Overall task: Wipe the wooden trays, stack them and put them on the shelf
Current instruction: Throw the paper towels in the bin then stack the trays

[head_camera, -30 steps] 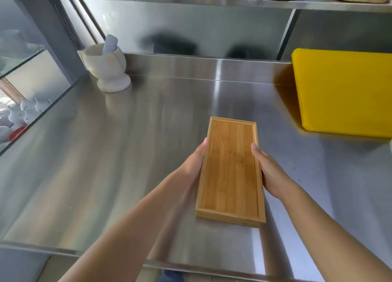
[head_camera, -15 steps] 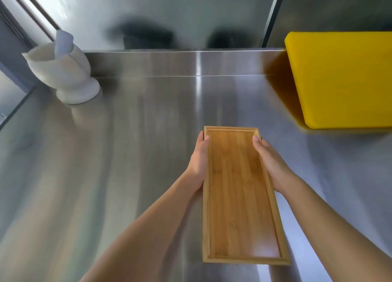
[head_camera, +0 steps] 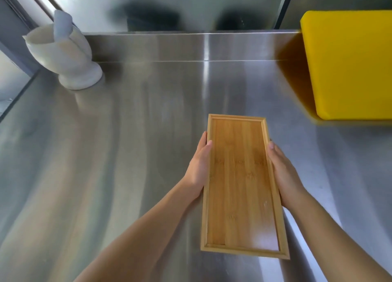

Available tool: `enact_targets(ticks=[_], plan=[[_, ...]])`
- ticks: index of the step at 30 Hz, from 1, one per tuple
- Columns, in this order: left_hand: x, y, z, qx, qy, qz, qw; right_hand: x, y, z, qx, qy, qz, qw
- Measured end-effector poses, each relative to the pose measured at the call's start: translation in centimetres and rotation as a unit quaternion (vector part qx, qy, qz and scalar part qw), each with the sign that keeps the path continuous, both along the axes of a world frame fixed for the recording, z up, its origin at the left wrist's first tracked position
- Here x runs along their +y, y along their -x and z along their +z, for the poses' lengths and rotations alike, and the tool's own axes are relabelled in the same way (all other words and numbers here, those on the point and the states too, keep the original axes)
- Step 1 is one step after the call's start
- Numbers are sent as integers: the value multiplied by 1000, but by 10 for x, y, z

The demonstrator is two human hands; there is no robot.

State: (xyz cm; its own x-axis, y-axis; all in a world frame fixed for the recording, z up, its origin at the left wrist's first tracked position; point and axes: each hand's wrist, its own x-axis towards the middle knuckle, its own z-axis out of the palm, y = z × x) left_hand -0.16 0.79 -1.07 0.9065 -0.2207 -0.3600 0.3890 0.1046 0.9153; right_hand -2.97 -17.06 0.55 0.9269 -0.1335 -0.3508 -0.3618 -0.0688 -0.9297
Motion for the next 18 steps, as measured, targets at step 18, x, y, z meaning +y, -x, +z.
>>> enact_targets(ticks=[18], plan=[[11, 126, 14, 78, -104, 57, 990, 1, 132, -2, 51, -60, -26, 997]])
